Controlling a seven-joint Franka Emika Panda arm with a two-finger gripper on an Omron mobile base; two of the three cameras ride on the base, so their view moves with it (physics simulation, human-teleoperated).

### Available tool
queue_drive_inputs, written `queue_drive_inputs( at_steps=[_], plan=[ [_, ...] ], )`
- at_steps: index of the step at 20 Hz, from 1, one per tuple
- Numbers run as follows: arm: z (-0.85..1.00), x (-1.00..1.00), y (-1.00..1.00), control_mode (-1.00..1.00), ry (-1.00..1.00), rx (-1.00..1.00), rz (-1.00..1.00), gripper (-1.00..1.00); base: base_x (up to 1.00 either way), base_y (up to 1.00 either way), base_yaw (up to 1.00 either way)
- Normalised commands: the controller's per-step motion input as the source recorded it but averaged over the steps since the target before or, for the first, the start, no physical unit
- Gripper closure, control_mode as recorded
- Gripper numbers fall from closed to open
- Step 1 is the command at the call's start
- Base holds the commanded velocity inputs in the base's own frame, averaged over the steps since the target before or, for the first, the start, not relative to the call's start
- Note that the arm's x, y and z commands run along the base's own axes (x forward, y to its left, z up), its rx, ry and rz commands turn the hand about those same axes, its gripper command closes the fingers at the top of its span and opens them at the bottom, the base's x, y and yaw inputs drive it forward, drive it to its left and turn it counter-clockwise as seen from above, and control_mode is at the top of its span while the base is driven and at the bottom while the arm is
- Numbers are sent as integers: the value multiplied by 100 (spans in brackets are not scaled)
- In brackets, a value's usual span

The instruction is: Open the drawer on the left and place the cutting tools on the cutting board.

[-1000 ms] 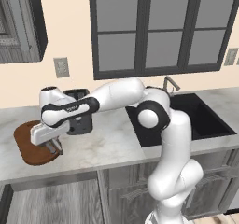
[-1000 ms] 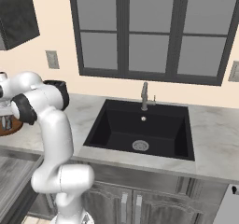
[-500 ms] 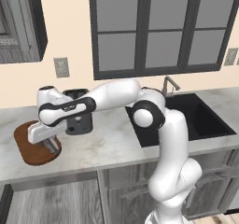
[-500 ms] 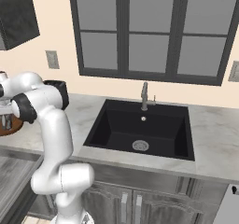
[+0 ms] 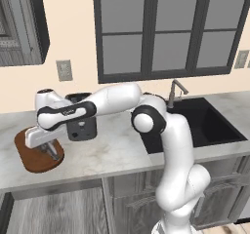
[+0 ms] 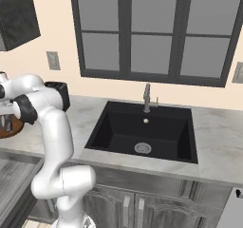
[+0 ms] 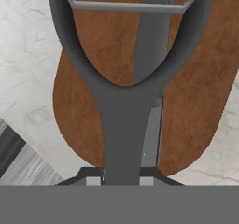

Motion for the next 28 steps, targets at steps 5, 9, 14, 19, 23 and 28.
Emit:
queue_drive_inputs(
  at_steps=[5,9,14,19,23,28],
  plan=[
    [-7,4,21,-100,0,0,-1,100,0,0,0],
    [-15,0,12,-100,0,0,-1,100,0,0,0],
    [-16,1,1,-100,0,0,-1,100,0,0,0],
    [-17,0,0,-100,0,0,-2,100,0,0,0],
    [-1,0,0,-100,0,0,0,100,0,0,0],
    [0,0,0,-100,0,0,0,-100,0,0,0]
  ],
)
